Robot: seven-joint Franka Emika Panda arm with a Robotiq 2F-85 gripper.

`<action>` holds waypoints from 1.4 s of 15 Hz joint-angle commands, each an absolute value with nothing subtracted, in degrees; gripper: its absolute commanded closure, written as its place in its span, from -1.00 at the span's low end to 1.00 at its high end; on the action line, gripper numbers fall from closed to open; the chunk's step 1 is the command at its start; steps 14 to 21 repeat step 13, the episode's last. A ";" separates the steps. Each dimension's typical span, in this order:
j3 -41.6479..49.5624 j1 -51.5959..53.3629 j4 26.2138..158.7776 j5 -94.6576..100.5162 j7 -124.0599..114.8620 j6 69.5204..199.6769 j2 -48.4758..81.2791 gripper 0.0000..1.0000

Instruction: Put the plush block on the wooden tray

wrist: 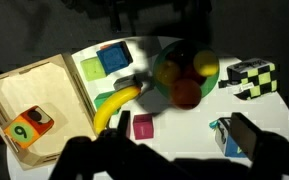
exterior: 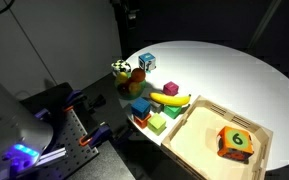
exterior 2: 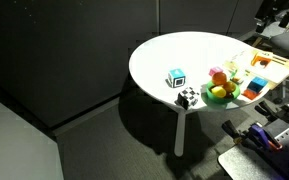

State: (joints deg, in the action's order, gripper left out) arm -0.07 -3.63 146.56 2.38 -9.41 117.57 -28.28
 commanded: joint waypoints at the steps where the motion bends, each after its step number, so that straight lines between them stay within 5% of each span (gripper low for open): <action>1: 0.59 -2.31 147.73 2.11 -3.95 113.28 -32.25 -1.00; 21: 0.08 -1.57 146.95 2.42 -1.88 108.55 -33.11 -1.00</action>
